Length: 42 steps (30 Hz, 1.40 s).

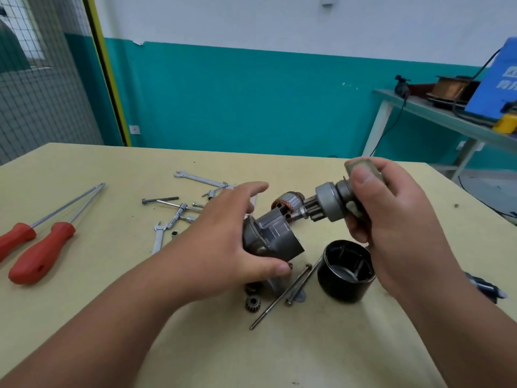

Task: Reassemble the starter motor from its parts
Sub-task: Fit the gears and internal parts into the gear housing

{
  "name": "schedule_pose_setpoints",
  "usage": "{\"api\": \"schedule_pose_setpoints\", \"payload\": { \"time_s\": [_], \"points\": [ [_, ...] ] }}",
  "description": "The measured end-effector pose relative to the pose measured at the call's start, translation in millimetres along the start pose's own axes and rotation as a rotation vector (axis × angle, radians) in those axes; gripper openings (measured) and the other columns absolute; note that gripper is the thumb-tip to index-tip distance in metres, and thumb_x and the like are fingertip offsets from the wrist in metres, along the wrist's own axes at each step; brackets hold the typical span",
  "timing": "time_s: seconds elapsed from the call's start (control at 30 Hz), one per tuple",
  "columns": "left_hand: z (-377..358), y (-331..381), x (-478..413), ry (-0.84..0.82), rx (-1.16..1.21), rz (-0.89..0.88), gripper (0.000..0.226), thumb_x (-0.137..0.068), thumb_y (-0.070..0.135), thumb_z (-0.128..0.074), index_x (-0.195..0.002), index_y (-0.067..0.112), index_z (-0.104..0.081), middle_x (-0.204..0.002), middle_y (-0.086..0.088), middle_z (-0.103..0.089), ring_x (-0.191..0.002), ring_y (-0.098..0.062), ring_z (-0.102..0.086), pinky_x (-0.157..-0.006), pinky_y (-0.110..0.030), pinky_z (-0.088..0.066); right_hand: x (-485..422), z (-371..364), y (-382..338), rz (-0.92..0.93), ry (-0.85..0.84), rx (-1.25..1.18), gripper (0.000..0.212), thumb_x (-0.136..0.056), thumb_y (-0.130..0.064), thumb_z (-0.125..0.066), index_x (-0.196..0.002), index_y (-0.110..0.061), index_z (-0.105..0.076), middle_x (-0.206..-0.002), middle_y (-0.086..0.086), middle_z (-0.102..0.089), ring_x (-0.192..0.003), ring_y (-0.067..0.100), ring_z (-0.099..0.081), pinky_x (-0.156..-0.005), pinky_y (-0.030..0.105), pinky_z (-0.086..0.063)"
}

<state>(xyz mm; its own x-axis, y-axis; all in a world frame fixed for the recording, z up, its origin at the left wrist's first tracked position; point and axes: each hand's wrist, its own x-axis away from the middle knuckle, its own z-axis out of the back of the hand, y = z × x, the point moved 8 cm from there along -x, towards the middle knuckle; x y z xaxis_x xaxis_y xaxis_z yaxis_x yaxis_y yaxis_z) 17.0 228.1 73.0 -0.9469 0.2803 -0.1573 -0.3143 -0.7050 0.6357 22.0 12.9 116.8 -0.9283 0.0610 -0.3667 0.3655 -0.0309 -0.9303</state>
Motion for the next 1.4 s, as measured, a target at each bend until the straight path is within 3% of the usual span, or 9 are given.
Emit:
{"api": "schedule_pose_setpoints", "payload": {
  "time_s": [0.13, 0.3, 0.5, 0.63, 0.77, 0.97, 1.13, 1.27, 1.4],
  "points": [
    [9, -5, -4, 0.166, -0.024, -0.01, 0.081, -0.078, 0.057, -0.087, -0.137, 0.064, -0.032, -0.115, 0.037, -0.05, -0.108, 0.016, -0.053, -0.074, -0.013, -0.045, -4, 5, 6, 0.0, 0.028, -0.006, 0.034, -0.079, -0.059, -0.068, -0.099, -0.031, -0.07, -0.072, -0.01, -0.057, -0.062, 0.012, -0.049, -0.049, 0.025, -0.04],
    [5, -9, -3, 0.147, 0.052, 0.008, 0.067, -0.086, 0.052, -0.081, -0.135, 0.063, -0.036, -0.118, 0.04, -0.054, -0.107, 0.017, -0.057, -0.077, -0.013, -0.048, -2, 3, 7, 0.031, 0.019, 0.019, 0.036, -0.079, -0.065, -0.067, -0.101, -0.036, -0.069, -0.078, -0.012, -0.062, -0.067, 0.013, -0.053, -0.054, 0.023, -0.044],
    [25, -8, 2, 0.332, 0.305, 0.023, 0.038, -0.094, 0.069, -0.039, -0.116, 0.048, -0.062, -0.1, 0.024, -0.074, -0.103, 0.006, -0.064, -0.079, -0.029, -0.047, -5, 4, 20, -0.053, 0.027, 0.244, 0.049, -0.072, -0.076, -0.062, -0.104, -0.039, -0.064, -0.082, -0.019, -0.065, -0.067, -0.001, -0.059, -0.063, 0.024, -0.044],
    [24, -32, 0, 0.362, 0.328, 0.307, 0.037, -0.109, 0.06, -0.037, -0.103, 0.037, -0.065, -0.095, 0.005, -0.068, -0.093, -0.014, -0.066, -0.079, -0.044, -0.056, -3, -7, 32, -0.115, -0.054, 0.391, 0.056, -0.066, -0.084, -0.057, -0.105, -0.044, -0.059, -0.098, -0.029, -0.065, -0.081, -0.009, -0.062, -0.066, 0.026, -0.045],
    [4, -48, 0, 0.132, 0.265, 0.53, 0.053, -0.105, 0.074, -0.027, -0.104, 0.04, -0.068, -0.062, 0.011, -0.068, -0.046, -0.005, -0.062, -0.038, -0.017, -0.041, 3, -19, 40, -0.143, -0.136, 0.505, 0.063, -0.062, -0.093, -0.05, -0.106, -0.048, -0.053, -0.101, -0.033, -0.063, -0.088, -0.013, -0.059, -0.068, 0.027, -0.047],
    [-15, -45, 5, -0.026, 0.433, 0.593, 0.058, -0.1, 0.08, -0.039, -0.113, 0.035, -0.072, -0.111, -0.005, -0.074, -0.08, -0.028, -0.069, -0.058, -0.034, -0.054, 10, -32, 43, -0.153, -0.196, 0.575, 0.06, -0.067, -0.096, -0.046, -0.106, -0.05, -0.048, -0.099, -0.024, -0.063, -0.09, -0.019, -0.054, -0.065, 0.023, -0.043],
    [-17, -41, 4, -0.026, 0.533, 0.525, 0.049, -0.101, 0.071, -0.05, -0.108, 0.028, -0.072, -0.097, -0.003, -0.068, -0.075, -0.024, -0.059, -0.06, -0.036, -0.047, 13, -34, 32, -0.102, -0.2, 0.493, 0.06, -0.068, -0.095, -0.046, -0.106, -0.048, -0.05, -0.104, -0.04, -0.057, -0.092, -0.015, -0.057, -0.066, 0.022, -0.047],
    [-3, -24, -4, 0.165, 0.483, 0.297, 0.02, -0.104, 0.05, -0.062, -0.101, 0.036, -0.075, -0.083, 0.014, -0.072, -0.062, -0.003, -0.063, -0.054, -0.017, -0.045, 17, -37, 14, 0.011, -0.166, 0.351, 0.045, -0.077, -0.077, -0.06, -0.107, -0.044, -0.055, -0.105, -0.027, -0.065, -0.092, -0.003, -0.066, -0.068, 0.013, -0.053],
    [24, 0, 9, 0.504, 0.388, 0.105, 0.022, -0.093, 0.051, -0.056, -0.103, 0.041, -0.073, -0.101, 0.033, -0.069, -0.093, 0.006, -0.067, -0.063, -0.017, -0.052, 24, -37, -2, 0.121, -0.129, 0.325, 0.043, -0.079, -0.071, -0.059, -0.112, -0.044, -0.054, -0.109, -0.016, -0.062, -0.103, 0.002, -0.062, -0.078, 0.011, -0.048]
  ]
}}
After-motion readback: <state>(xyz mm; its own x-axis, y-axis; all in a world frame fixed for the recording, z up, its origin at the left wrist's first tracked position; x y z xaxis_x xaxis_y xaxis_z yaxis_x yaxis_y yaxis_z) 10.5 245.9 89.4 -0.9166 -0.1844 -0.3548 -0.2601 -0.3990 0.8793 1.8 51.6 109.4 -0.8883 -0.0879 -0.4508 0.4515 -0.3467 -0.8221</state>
